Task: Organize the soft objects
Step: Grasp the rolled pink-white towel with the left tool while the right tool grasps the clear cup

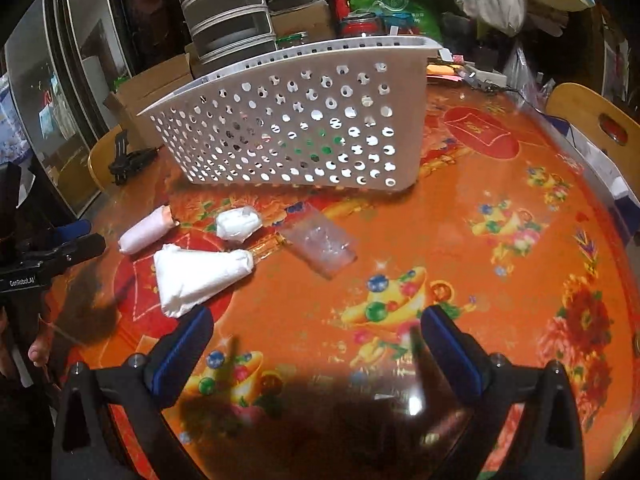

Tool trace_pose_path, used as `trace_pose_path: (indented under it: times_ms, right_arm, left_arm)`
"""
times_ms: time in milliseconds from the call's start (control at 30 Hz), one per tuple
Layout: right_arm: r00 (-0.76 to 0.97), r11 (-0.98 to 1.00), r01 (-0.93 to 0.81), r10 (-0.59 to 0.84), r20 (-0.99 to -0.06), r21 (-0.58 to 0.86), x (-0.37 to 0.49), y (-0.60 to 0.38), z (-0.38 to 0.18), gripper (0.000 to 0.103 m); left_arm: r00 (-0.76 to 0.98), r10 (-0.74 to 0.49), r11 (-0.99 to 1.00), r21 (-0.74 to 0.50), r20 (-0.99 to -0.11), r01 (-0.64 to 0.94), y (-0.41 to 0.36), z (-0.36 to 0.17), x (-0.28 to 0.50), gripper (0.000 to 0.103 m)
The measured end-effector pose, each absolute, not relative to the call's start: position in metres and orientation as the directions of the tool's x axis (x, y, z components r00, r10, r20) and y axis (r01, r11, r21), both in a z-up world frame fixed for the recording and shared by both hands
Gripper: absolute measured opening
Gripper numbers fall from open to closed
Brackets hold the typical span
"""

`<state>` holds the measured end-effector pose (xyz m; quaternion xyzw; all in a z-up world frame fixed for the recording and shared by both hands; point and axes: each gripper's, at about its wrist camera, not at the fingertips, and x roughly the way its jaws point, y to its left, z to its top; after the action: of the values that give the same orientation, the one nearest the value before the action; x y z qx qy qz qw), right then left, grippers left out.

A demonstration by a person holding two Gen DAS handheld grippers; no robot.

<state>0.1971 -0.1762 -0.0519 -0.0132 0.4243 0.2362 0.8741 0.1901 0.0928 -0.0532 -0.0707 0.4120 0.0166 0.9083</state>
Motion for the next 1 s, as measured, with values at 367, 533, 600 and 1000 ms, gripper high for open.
trace_pose_path:
  times_ms: [367,533,600,1000]
  right_arm:
    - [0.5,0.894,-0.434,0.339,-0.797,0.108,0.228,-0.16,-0.061,0.102]
    - [0.51,0.889,-0.455,0.299,-0.807,0.042,0.242,-0.15,-0.063,0.086]
    - [0.509,0.886,-0.462,0.302,-0.806,0.04,0.246,-0.147,-0.063,0.084]
    - [0.542,0.89,-0.456,0.266,-0.797,-0.013,0.254,-0.136,-0.062,0.043]
  left_arm:
    - [0.621,-0.023,0.991,-0.097,-0.784,-0.087,0.09,-0.074,0.212,0.103]
    - [0.619,-0.024,0.992,-0.096,-0.785,-0.082,0.09,-0.075,0.217,0.103]
    - [0.617,-0.028,0.992,-0.098,-0.787,-0.079,0.09,-0.076,0.22,0.103]
    - [0.618,-0.029,0.994,-0.087,-0.786,-0.065,0.082,-0.08,0.228,0.092]
